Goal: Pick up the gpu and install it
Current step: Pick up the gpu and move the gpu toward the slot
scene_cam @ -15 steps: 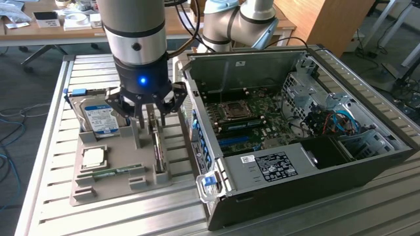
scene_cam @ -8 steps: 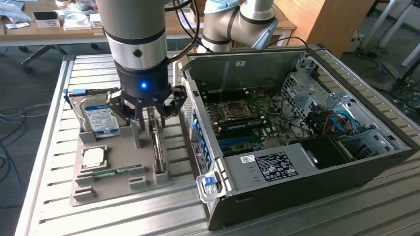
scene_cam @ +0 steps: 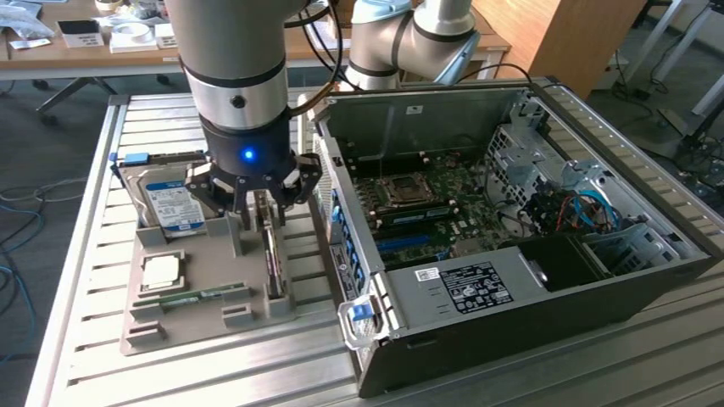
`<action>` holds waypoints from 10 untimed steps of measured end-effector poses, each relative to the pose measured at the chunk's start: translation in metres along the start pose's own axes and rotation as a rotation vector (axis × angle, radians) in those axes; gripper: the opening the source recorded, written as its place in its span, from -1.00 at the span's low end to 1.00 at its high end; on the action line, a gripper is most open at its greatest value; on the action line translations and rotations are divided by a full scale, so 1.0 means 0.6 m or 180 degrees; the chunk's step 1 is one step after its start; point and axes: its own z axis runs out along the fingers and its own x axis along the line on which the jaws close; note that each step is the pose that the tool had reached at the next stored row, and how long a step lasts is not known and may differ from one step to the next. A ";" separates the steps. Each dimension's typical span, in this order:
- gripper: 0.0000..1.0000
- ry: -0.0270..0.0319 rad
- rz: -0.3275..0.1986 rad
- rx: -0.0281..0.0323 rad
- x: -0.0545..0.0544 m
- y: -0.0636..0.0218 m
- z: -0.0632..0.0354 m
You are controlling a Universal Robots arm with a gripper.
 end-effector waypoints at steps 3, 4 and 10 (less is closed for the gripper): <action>-0.05 0.0001 0.0000 -0.0004 0.000 0.000 0.001; -0.05 0.0001 0.0000 -0.0004 0.000 0.000 0.001; -0.05 0.0001 0.0000 -0.0005 -0.001 -0.001 0.005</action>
